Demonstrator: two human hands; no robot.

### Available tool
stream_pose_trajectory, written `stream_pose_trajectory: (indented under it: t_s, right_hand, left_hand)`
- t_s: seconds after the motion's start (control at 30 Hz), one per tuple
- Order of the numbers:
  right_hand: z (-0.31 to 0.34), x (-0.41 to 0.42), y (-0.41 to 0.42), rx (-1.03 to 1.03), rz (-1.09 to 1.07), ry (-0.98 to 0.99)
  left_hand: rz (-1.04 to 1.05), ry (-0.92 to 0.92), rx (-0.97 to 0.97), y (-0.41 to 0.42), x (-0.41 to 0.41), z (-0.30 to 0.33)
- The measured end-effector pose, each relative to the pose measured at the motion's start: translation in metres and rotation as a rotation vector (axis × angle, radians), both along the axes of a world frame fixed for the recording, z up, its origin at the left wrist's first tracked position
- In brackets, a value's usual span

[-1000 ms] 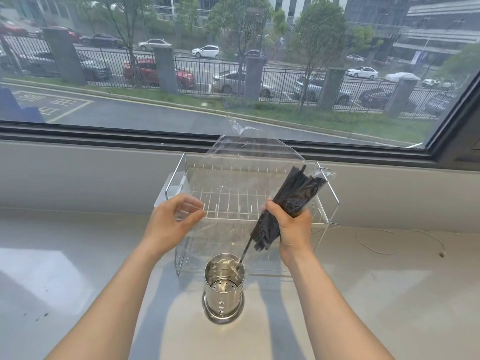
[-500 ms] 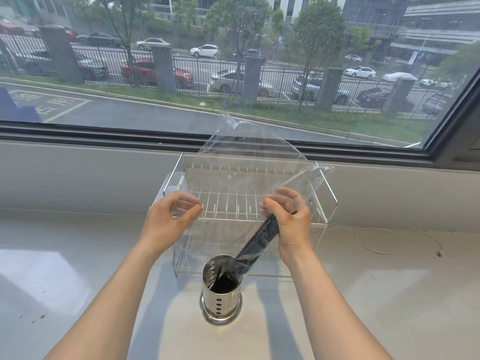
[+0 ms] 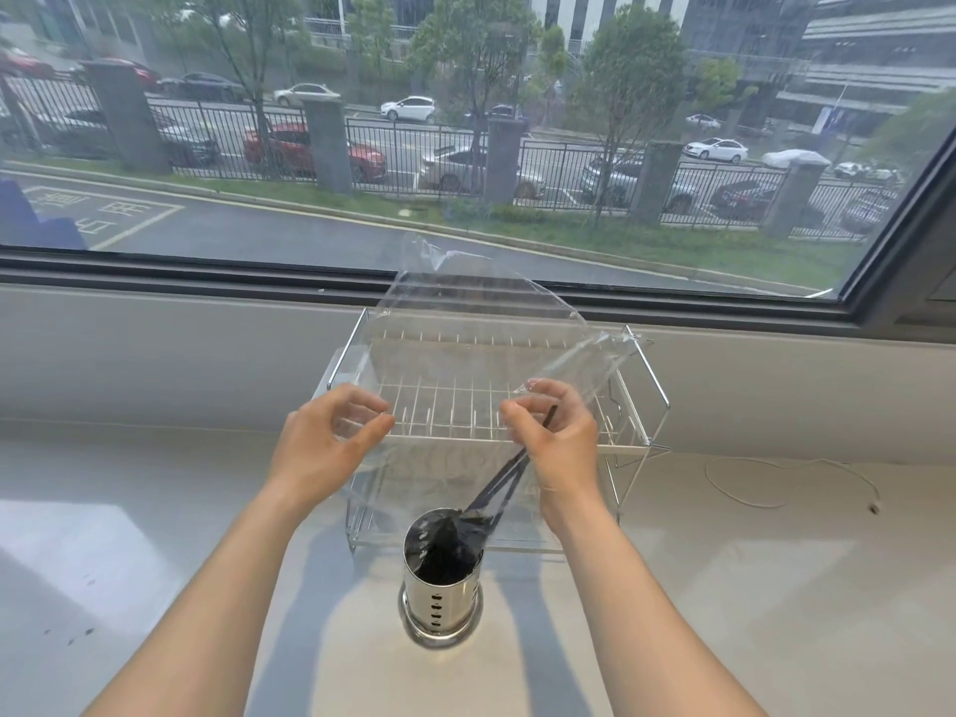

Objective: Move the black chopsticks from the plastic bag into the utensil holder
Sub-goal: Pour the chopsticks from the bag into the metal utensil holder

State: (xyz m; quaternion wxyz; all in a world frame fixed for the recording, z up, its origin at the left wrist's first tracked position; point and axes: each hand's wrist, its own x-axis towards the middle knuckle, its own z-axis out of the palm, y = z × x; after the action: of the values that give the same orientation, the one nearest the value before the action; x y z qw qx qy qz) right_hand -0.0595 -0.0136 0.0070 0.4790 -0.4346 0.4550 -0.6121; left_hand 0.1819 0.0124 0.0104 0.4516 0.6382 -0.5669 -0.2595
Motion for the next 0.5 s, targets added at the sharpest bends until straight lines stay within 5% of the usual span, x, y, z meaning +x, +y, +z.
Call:
stream_pose_trajectory:
  t_s: [0.3, 0.5]
  right_hand:
    - [0.015, 0.0, 0.0, -0.057, 0.015, 0.041]
    - [-0.004, 0.002, 0.002, 0.101, 0.059, 0.028]
  left_hand:
    - [0.071, 0.092, -0.115, 0.001, 0.0, 0.01]
    - [0.036, 0.052, -0.01, 0.002, 0.002, 0.001]
